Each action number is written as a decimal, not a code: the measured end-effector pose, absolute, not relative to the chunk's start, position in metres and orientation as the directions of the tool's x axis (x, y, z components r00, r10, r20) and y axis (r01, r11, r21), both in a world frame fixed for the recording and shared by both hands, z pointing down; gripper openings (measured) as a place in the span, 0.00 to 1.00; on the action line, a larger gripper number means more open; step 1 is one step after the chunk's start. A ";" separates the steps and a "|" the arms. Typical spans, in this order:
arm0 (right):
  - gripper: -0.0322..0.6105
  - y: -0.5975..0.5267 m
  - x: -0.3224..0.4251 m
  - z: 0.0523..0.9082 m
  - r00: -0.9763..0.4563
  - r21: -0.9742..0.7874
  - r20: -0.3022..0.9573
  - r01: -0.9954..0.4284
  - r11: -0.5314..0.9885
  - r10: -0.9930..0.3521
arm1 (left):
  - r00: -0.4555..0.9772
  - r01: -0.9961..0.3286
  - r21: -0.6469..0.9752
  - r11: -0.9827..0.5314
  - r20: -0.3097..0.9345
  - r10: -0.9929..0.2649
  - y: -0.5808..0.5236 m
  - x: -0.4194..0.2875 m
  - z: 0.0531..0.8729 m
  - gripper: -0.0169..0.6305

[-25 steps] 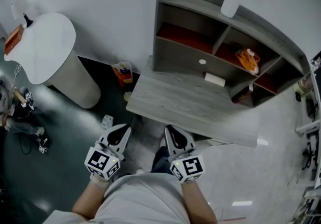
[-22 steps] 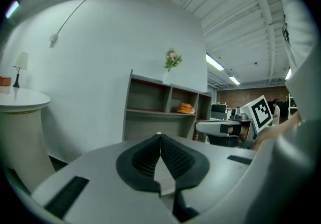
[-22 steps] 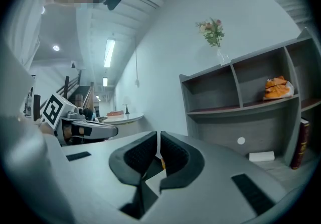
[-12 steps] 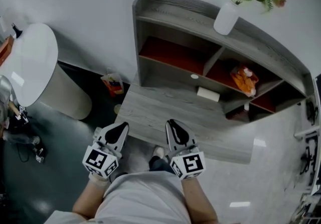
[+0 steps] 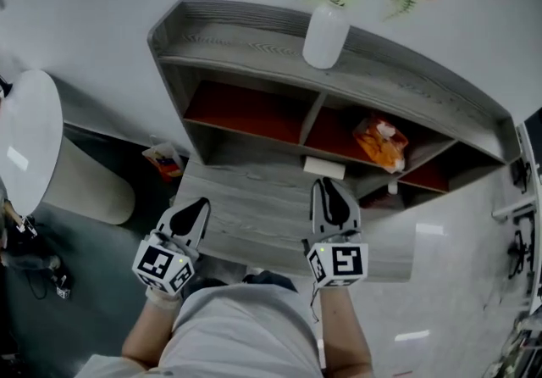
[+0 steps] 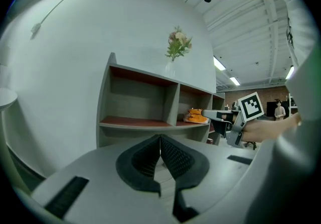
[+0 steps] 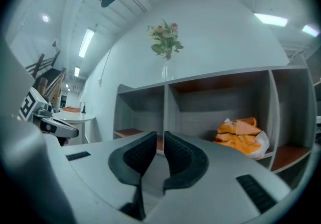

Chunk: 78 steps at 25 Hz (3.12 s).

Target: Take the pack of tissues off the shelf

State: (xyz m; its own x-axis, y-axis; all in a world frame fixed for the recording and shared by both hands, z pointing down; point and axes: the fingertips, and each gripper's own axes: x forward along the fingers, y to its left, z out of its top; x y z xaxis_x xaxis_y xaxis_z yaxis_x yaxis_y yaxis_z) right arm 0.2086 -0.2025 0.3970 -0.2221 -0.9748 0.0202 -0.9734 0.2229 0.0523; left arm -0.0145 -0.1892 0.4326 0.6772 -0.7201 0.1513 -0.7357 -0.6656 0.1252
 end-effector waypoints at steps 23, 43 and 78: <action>0.38 -0.247 0.387 0.389 0.227 0.233 0.139 -0.953 -0.191 -0.964 | 0.866 -0.487 0.105 -0.867 0.186 -0.464 -0.250 0.098 0.423 0.05; 0.14 -0.274 0.387 0.408 0.282 0.297 0.230 -0.932 -0.209 -0.931 | 0.849 -0.512 0.104 -0.853 0.216 -0.483 -0.264 0.080 0.433 0.05; 0.10 -0.118 0.263 0.454 0.302 0.175 0.343 -0.951 -0.256 -0.889 | 0.947 -0.285 0.172 -0.943 0.203 -0.249 -0.193 0.085 0.449 0.05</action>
State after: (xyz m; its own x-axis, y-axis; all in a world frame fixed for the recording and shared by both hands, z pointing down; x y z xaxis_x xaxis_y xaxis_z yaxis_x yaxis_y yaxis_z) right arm 0.2628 -0.1184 0.4537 0.3022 -0.8893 0.3432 -0.9508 -0.2556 0.1748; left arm 0.0847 -0.1934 0.4492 0.9470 -0.2489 0.2031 -0.2848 -0.9430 0.1721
